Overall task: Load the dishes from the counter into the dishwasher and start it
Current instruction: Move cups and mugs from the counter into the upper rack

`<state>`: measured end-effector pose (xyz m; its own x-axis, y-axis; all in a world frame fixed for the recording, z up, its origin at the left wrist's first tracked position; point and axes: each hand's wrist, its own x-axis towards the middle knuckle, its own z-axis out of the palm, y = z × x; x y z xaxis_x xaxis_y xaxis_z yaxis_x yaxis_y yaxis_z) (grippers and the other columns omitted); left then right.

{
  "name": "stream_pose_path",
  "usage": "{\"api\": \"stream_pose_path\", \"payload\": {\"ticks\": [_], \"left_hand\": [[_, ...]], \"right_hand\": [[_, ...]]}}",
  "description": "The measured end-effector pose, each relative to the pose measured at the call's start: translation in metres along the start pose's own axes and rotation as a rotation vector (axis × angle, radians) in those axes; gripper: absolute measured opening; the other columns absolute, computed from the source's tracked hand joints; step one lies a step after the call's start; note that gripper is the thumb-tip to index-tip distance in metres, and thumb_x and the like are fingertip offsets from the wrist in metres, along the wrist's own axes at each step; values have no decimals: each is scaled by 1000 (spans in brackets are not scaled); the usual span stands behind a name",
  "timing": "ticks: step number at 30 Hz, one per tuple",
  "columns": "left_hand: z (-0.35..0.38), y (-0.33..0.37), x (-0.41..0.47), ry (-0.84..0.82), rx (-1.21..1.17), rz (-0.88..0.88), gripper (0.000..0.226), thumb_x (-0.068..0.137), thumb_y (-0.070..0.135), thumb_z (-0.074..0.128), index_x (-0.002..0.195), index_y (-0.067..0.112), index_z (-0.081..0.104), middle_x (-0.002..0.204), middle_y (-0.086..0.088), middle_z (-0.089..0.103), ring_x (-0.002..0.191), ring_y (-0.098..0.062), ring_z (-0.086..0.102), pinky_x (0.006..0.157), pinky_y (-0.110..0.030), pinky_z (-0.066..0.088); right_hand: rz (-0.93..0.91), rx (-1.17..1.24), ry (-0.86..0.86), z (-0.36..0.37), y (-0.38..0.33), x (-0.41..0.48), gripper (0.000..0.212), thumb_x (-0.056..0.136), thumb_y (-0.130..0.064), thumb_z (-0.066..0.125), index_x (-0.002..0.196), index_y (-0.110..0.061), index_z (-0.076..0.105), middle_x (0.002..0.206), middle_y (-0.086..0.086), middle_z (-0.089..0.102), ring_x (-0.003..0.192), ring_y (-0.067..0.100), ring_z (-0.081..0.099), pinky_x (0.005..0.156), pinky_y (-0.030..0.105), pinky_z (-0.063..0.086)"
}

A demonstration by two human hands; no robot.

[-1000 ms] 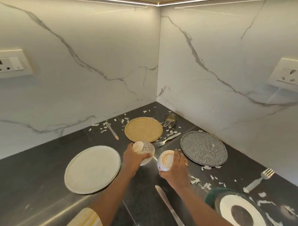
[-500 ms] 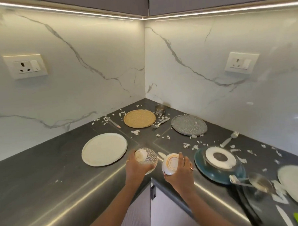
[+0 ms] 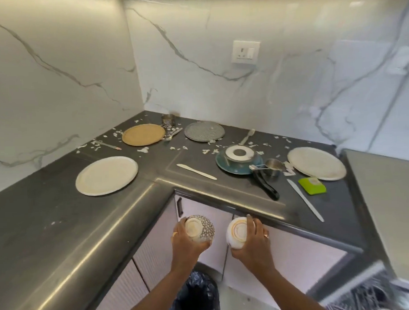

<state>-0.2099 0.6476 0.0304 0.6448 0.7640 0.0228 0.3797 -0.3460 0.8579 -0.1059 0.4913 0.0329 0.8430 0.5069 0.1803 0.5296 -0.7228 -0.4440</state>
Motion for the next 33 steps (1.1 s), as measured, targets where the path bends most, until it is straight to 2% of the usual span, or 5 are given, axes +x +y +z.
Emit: {"api": "stream_pose_path", "payload": {"ticks": [3,10,19,25,33], "left_hand": [[17,8,-16,-56,20,47,98,56,32,88,135,12,34,124,-8,45,115,-25,45,94,-42,49],[62,11,-52,-195,39,87,97,57,33,87,135,10,36,128,-9,48,116,-26,46,99,-44,44],[133,36,-107,-342,-3,135,96,53,30,89,133,11,39,126,-7,49,113,-24,46,97,-36,41],[190,64,-153,-414,-30,142,94,53,24,89,132,11,40,124,-4,48,114,-23,46,90,-26,38],[284,96,-239,-585,-31,182,91,46,27,91,125,13,46,115,0,53,102,-14,50,87,-29,47]], "right_hand": [[55,-19,28,-5,20,-24,111,38,-42,87,130,-12,33,116,18,55,101,38,57,76,42,53],[220,-62,-2,-18,64,-82,103,45,-43,87,133,-7,44,124,16,52,110,36,53,83,41,50],[383,-51,9,-56,129,-127,106,56,-38,81,144,-10,27,138,12,37,126,33,36,99,44,40],[481,-59,51,-80,188,-160,111,37,-40,86,132,-7,39,120,18,53,105,38,55,82,46,50],[715,4,109,-131,299,-225,111,54,-37,82,144,-6,25,132,17,40,120,37,42,97,48,40]]}}
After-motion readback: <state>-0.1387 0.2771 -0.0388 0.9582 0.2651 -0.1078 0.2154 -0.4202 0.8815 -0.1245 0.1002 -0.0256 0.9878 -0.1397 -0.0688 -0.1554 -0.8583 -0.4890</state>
